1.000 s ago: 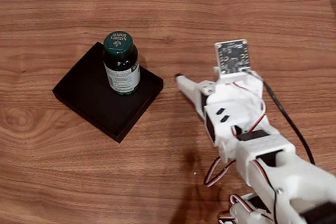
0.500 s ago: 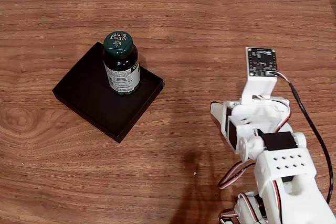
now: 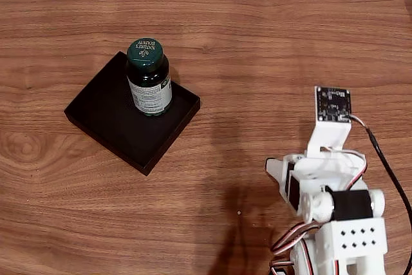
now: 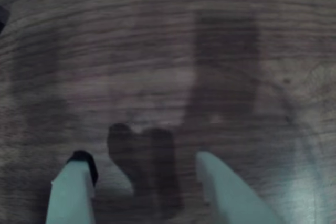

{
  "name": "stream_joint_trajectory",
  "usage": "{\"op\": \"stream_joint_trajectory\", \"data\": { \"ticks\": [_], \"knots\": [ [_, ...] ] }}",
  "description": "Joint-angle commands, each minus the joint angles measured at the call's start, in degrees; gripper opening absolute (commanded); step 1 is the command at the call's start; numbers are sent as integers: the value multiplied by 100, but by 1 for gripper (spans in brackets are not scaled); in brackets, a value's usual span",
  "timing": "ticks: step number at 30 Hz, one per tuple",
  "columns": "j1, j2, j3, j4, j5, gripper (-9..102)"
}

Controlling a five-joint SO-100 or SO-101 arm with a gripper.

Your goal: Pick up the pill bottle and place it in the black box.

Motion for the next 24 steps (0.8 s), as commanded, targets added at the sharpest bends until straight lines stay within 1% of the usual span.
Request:
{"op": "stream_joint_trajectory", "data": {
  "ticks": [1,6,14,16,21,22,24],
  "knots": [
    [44,457,18,35,-44,21],
    [-18,492,26,97,-316,21],
    [18,738,26,1222,-185,15],
    [9,809,26,1644,-149,13],
    [44,1310,26,3226,149,12],
    [53,1389,26,3454,255,11],
    [53,1406,26,3612,281,10]
  ]
}}
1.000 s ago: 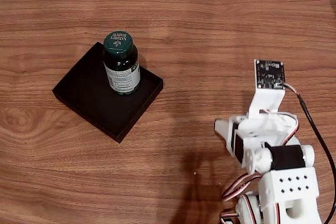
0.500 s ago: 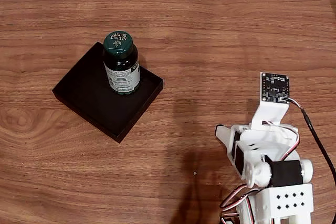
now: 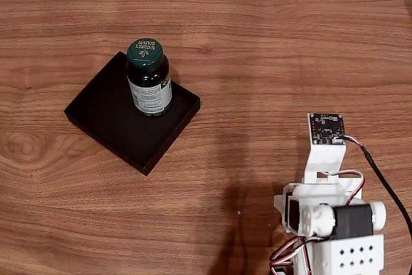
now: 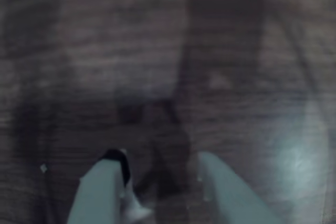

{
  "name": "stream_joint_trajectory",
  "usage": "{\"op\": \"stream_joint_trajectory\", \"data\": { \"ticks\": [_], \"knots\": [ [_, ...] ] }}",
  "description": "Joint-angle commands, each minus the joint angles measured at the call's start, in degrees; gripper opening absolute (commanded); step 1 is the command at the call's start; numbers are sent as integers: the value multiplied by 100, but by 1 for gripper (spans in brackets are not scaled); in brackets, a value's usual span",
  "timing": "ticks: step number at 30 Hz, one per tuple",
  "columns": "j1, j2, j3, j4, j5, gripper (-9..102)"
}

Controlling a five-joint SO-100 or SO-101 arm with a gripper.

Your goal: Pick up the pill bottle and place it in the black box.

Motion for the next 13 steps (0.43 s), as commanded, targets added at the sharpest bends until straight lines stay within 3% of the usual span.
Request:
{"op": "stream_joint_trajectory", "data": {
  "ticks": [1,13],
  "knots": [
    [79,53,-79,773,62,10],
    [105,176,-79,853,-439,11]
  ]
}}
